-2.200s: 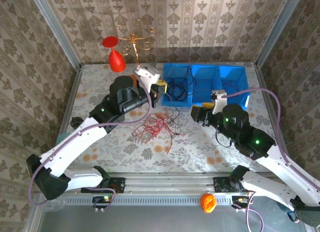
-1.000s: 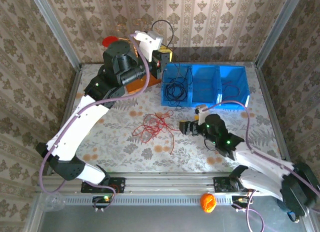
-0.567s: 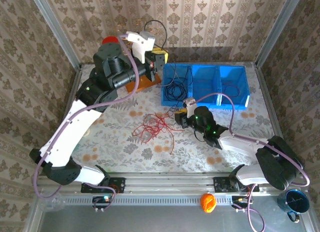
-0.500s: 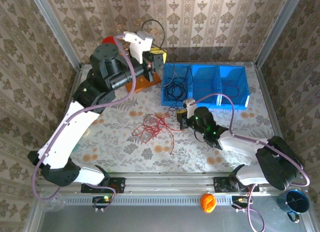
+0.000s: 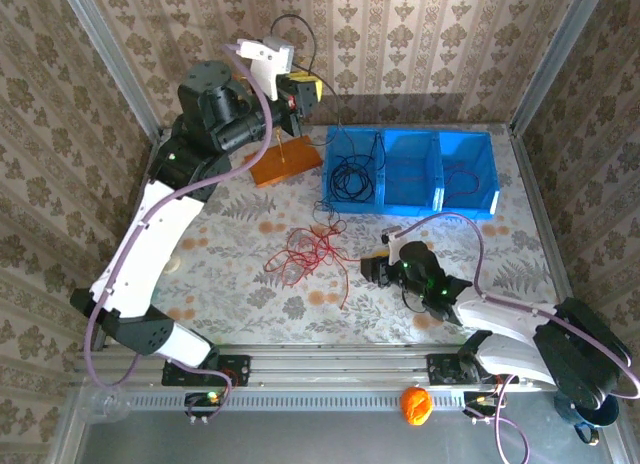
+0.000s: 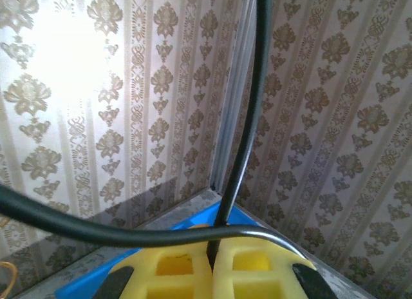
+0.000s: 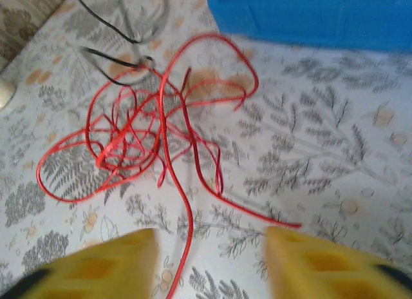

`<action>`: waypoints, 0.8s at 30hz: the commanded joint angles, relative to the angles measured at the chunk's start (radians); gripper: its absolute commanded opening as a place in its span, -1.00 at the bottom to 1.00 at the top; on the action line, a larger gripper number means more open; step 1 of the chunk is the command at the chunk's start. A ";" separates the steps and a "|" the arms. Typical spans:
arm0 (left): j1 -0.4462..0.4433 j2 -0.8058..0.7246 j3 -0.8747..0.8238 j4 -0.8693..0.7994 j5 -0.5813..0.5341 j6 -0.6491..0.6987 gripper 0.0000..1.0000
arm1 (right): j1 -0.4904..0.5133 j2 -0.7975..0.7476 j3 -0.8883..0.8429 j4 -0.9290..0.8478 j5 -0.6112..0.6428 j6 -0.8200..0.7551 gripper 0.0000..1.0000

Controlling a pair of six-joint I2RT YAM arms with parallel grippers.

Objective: Untangle the cables

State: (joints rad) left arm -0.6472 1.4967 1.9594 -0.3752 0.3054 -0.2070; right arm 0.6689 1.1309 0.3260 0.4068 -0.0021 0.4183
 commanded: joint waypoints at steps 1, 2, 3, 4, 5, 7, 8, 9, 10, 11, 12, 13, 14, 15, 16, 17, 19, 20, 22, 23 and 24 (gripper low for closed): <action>-0.002 -0.015 0.043 -0.003 0.058 -0.035 -1.00 | 0.012 -0.005 0.031 0.076 0.101 -0.090 0.71; 0.000 -0.018 0.042 -0.005 0.057 -0.032 -1.00 | 0.012 0.007 0.037 0.100 0.081 -0.127 0.77; -0.001 -0.022 0.041 -0.011 0.056 -0.031 -1.00 | 0.011 0.019 0.051 0.101 0.051 -0.169 0.79; -0.001 -0.027 0.040 -0.016 0.056 -0.027 -1.00 | 0.014 0.030 0.074 0.086 0.018 -0.221 0.79; -0.002 -0.032 0.039 -0.022 0.058 -0.025 -1.00 | 0.014 0.043 0.097 0.072 0.011 -0.258 0.80; 0.001 -0.042 0.035 -0.031 0.069 -0.025 -1.00 | 0.017 0.064 0.120 0.095 0.024 -0.338 0.85; 0.001 -0.045 0.035 -0.037 0.073 -0.026 -1.00 | 0.017 0.074 0.128 0.115 0.054 -0.376 0.90; 0.001 -0.048 0.034 -0.041 0.077 -0.030 -1.00 | 0.011 0.089 0.124 0.175 0.065 -0.402 1.00; 0.000 -0.052 0.034 -0.044 0.080 -0.032 -1.00 | 0.011 0.104 0.120 0.233 0.056 -0.436 1.00; 0.000 -0.056 0.032 -0.046 0.085 -0.035 -1.00 | 0.010 0.128 0.134 0.262 0.057 -0.461 1.00; 0.002 -0.060 0.032 -0.047 0.087 -0.040 -1.00 | 0.009 0.153 0.167 0.257 0.062 -0.483 1.00; 0.001 -0.062 0.033 -0.051 0.093 -0.043 -1.00 | 0.009 0.181 0.196 0.253 0.059 -0.512 1.00; 0.001 -0.066 0.035 -0.053 0.099 -0.048 -1.00 | 0.009 0.216 0.225 0.258 0.058 -0.544 1.00; 0.002 -0.069 0.037 -0.056 0.104 -0.052 -1.00 | 0.008 0.250 0.249 0.277 0.065 -0.571 1.00; 0.002 -0.075 0.038 -0.058 0.110 -0.056 -1.00 | 0.006 0.292 0.268 0.295 0.068 -0.590 1.00; 0.002 -0.080 0.037 -0.060 0.116 -0.061 -1.00 | 0.005 0.325 0.289 0.315 0.069 -0.607 1.00; 0.003 -0.094 0.034 -0.069 0.123 -0.066 -1.00 | 0.005 0.381 0.329 0.331 0.079 -0.615 1.00; 0.003 -0.103 0.030 -0.074 0.123 -0.064 -1.00 | 0.005 0.396 0.349 0.322 0.092 -0.604 0.92; 0.004 -0.120 0.021 -0.084 0.114 -0.052 -1.00 | 0.004 0.398 0.363 0.285 0.049 -0.578 0.51; 0.007 -0.130 0.015 -0.089 0.104 -0.045 -1.00 | 0.007 0.387 0.359 0.263 0.019 -0.558 0.11; 0.013 -0.139 0.007 -0.090 0.098 -0.042 -1.00 | 0.010 0.376 0.348 0.252 0.003 -0.529 -0.37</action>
State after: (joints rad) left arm -0.6460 1.4097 1.9678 -0.4553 0.3977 -0.2470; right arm 0.6777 1.5249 0.6651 0.6666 0.0395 -0.1337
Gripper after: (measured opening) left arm 0.059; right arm 0.594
